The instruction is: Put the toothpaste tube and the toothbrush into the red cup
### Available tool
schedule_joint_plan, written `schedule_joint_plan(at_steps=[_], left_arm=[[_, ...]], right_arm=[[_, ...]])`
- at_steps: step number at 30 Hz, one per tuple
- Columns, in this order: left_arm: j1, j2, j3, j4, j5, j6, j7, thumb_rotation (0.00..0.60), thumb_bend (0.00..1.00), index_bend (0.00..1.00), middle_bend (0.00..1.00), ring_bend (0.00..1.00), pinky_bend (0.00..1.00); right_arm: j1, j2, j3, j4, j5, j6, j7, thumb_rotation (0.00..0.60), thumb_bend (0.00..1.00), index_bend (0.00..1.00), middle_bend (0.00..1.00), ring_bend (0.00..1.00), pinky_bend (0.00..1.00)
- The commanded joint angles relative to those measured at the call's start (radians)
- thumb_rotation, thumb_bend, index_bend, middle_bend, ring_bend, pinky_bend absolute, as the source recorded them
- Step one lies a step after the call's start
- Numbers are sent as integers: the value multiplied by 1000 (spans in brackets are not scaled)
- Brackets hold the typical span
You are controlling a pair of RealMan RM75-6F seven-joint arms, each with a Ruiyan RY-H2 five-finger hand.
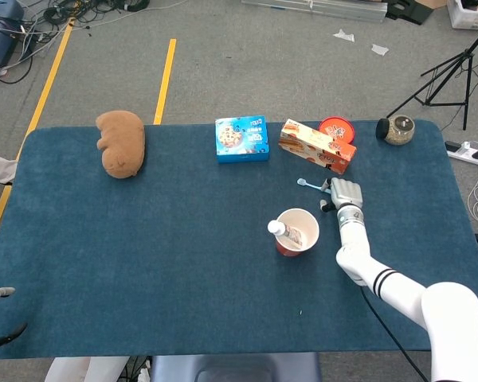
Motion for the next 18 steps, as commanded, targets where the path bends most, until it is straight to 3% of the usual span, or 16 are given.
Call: schedule_joint_plan(at_steps=[1, 18], left_arm=[[0, 0, 0, 1, -1, -1, 0, 600, 0, 322, 374, 331, 416], [-1, 0, -1, 0, 1, 0, 2, 600, 0, 322, 374, 331, 416]], right_arm=[[2, -1, -3, 3, 1, -3, 7, 600, 349, 352, 290, 178, 377], [3, 53, -28, -64, 26, -32, 56, 600, 354, 352, 290, 178, 377]])
